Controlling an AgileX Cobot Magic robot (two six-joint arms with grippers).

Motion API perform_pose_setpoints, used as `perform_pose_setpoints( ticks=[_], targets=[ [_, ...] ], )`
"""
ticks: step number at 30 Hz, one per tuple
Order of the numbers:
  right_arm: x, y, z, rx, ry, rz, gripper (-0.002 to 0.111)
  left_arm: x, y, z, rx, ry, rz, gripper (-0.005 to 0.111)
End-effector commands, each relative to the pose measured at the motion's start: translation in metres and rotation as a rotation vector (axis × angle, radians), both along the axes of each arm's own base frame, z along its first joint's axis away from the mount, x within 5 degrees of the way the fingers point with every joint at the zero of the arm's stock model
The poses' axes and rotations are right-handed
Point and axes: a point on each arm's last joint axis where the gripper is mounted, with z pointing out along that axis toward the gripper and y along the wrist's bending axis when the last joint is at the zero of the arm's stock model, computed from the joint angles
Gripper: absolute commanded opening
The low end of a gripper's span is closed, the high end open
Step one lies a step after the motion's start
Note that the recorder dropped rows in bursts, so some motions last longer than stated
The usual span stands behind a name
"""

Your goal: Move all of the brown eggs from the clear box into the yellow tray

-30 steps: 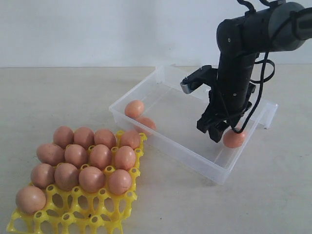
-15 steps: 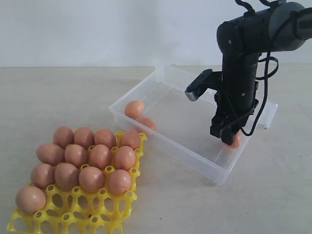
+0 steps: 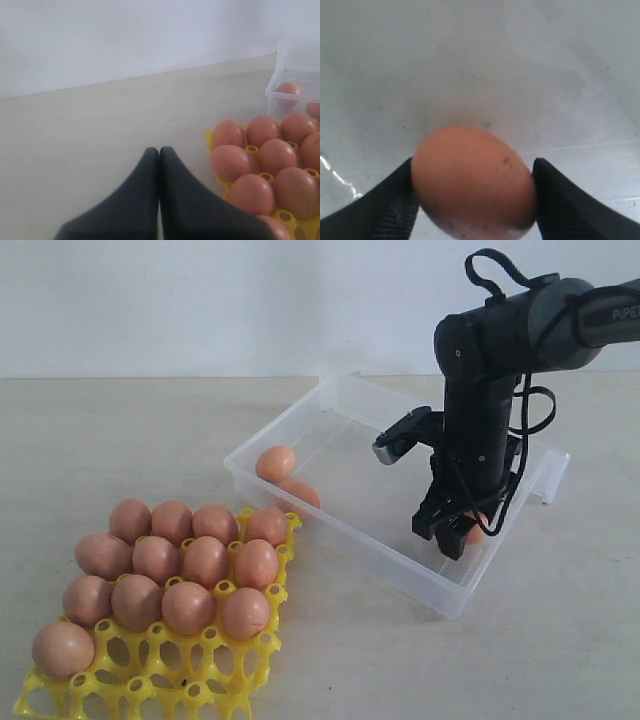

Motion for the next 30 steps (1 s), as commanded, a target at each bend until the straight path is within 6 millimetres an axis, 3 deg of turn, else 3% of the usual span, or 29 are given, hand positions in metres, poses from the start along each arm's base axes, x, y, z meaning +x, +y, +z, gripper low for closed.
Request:
perform_pose_setpoints(
  ticks=[1, 3, 4, 7, 8, 14, 17, 23, 26, 30],
  targets=[
    [0.005, 0.002, -0.001, 0.031, -0.057, -0.003, 0.06, 0.0, 0.0, -0.001, 0.0, 0.0, -0.008, -0.004],
    [0.006, 0.002, -0.002, 0.032, -0.057, -0.005, 0.055, 0.0, 0.0, -0.001, 0.0, 0.0, -0.008, -0.004],
    [0.005, 0.002, -0.002, 0.031, -0.055, -0.006, 0.047, 0.0, 0.0, -0.001, 0.0, 0.0, -0.008, -0.004],
    [0.004, 0.002, -0.002, 0.024, -0.037, 0.01, 0.007, 0.0, 0.0, -0.001, 0.0, 0.0, -0.008, -0.004],
    [0.004, 0.001, -0.002, 0.018, -0.037, 0.016, 0.0, 0.0, 0.0, -0.001, 0.0, 0.0, -0.008, -0.004],
    [0.005, -0.001, 0.003, 0.002, -0.059, 0.003, 0.001, 0.0, 0.0, -0.001, 0.0, 0.0, -0.008, -0.004],
    [0.006, 0.002, 0.028, 0.073, -0.154, -0.118, -0.001, 0.0, 0.0, -0.001, 0.0, 0.0, -0.008, -0.004],
    [0.003, 0.025, 0.096, 0.398, -0.387, -0.247, 0.0, 0.0, 0.0, -0.001, 0.0, 0.0, -0.008, -0.004],
    [-0.013, 0.047, 0.118, 0.529, -0.424, -0.248, 0.0, 0.0, 0.0, -0.001, 0.0, 0.0, -0.008, -0.004],
    [-0.063, 0.086, 0.124, 0.69, -0.566, -0.136, 0.0, 0.0, 0.0, -0.001, 0.0, -0.003, -0.008, -0.004]
  ],
)
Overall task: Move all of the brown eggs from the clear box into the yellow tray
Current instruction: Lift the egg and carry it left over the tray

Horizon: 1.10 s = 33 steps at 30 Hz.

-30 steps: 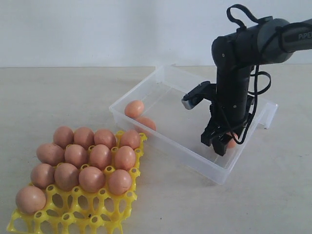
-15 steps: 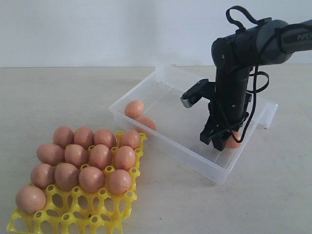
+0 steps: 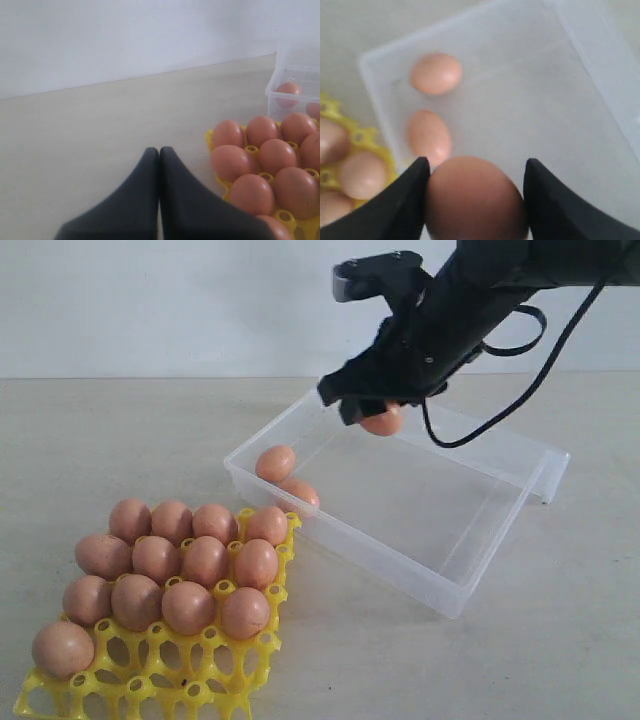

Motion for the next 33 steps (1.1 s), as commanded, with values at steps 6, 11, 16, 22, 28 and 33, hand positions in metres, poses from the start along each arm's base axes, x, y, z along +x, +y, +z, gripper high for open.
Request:
perform_pose_setpoints(
  ticks=[6, 11, 16, 22, 28, 33],
  targets=[
    [-0.132, 0.093, -0.007, 0.351, -0.478, 0.209, 0.0, 0.0, 0.0, 0.0, 0.0, -0.007, -0.007, -0.004],
    [-0.153, 0.114, -0.017, 0.602, -0.504, 0.096, 0.0, 0.0, 0.0, 0.0, 0.0, -0.007, -0.007, -0.004],
    [-0.163, 0.129, -0.039, 0.681, -0.32, 0.2, 0.0, 0.0, 0.0, 0.0, 0.0, -0.007, -0.007, -0.004],
    [-0.186, 0.142, -0.056, 0.69, -0.171, 0.474, 0.0, 0.0, 0.0, 0.0, 0.0, -0.007, -0.007, -0.004],
    [-0.188, 0.144, -0.071, 0.644, -0.137, 0.519, 0.0, 0.0, 0.0, 0.0, 0.0, -0.007, -0.007, -0.004],
    [-0.182, 0.145, -0.094, 0.617, -0.08, 0.484, 0.0, 0.0, 0.0, 0.0, 0.0, -0.007, -0.007, -0.004]
  ],
)
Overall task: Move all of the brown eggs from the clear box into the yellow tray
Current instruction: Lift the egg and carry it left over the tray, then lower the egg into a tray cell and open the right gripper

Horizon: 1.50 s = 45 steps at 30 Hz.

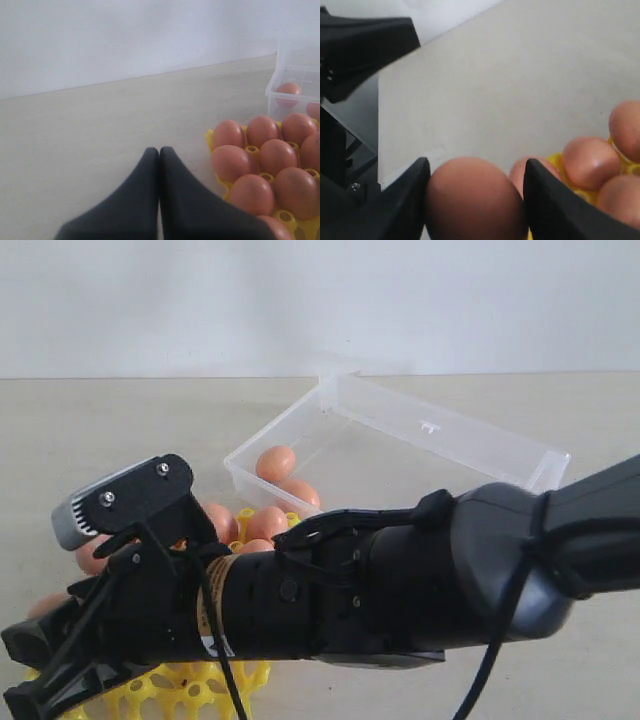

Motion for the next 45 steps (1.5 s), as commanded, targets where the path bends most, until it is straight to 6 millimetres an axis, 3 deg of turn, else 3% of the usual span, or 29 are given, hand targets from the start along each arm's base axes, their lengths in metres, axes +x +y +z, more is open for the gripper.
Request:
perform_pose_setpoints(
  ticks=[1, 8, 12, 29, 33, 37, 45],
  targets=[
    [0.003, 0.0, -0.016, -0.021, 0.033, -0.001, 0.0, 0.0, 0.0, 0.0, 0.0, -0.007, -0.007, -0.004],
    [0.013, 0.013, -0.043, -0.105, 0.038, -0.012, 0.0, 0.0, 0.0, 0.0, 0.0, -0.007, -0.007, -0.004],
    [0.018, 0.021, -0.041, -0.103, -0.009, 0.004, 0.0, 0.0, 0.0, 0.0, 0.0, -0.007, -0.007, -0.004],
    [0.02, 0.018, -0.046, -0.208, -0.213, 0.068, 0.001, 0.0, 0.0, 0.0, 0.0, -0.007, -0.007, -0.004],
    [0.021, 0.017, -0.047, -0.218, -0.2, 0.047, 0.015, 0.0, 0.0, 0.0, 0.0, -0.007, -0.007, -0.004],
    [0.023, 0.015, -0.049, -0.256, -0.19, 0.027, 0.041, 0.0, 0.0, 0.0, 0.0, -0.007, -0.007, -0.004],
    [0.022, 0.016, -0.048, -0.239, -0.189, 0.029, 0.043, 0.0, 0.0, 0.0, 0.0, -0.007, -0.007, -0.004]
  ],
)
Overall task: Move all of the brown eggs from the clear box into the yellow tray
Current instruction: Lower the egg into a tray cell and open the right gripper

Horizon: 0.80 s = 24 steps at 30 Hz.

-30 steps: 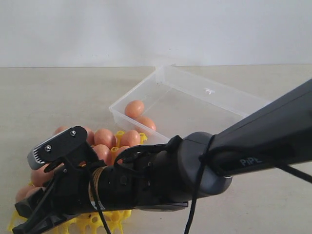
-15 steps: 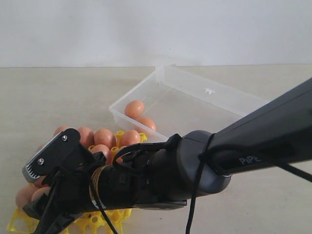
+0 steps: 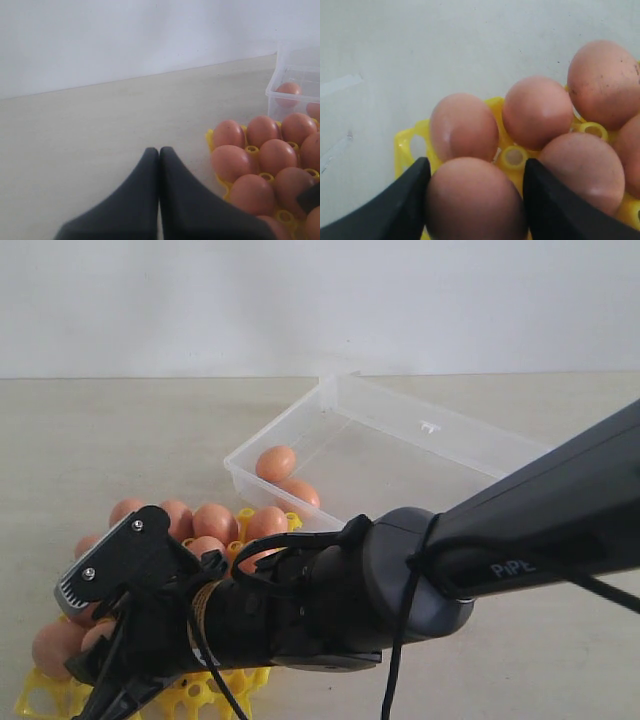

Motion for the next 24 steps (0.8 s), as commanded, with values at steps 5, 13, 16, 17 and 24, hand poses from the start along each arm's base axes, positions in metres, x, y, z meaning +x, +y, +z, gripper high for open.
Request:
perform_pose_setpoints(
  ticks=[5, 13, 16, 17, 24],
  targets=[
    [0.002, 0.001, 0.003, 0.025, -0.002, -0.002, 0.053, 0.0, 0.0, 0.0, 0.0, -0.007, -0.007, -0.004],
    [0.003, 0.0, 0.003, 0.026, 0.006, -0.014, 0.064, 0.0, 0.0, 0.0, 0.0, -0.007, -0.007, -0.004],
    [0.003, 0.0, 0.003, 0.026, 0.006, -0.014, 0.064, 0.0, 0.0, 0.0, 0.0, -0.007, -0.007, -0.004],
    [0.003, 0.0, 0.003, 0.026, 0.006, -0.014, 0.064, 0.0, 0.0, 0.0, 0.0, -0.007, -0.007, -0.004],
    [0.002, -0.001, 0.031, 0.098, 0.008, -0.033, 0.064, 0.0, 0.0, 0.0, 0.0, -0.009, -0.007, -0.004]
  ],
)
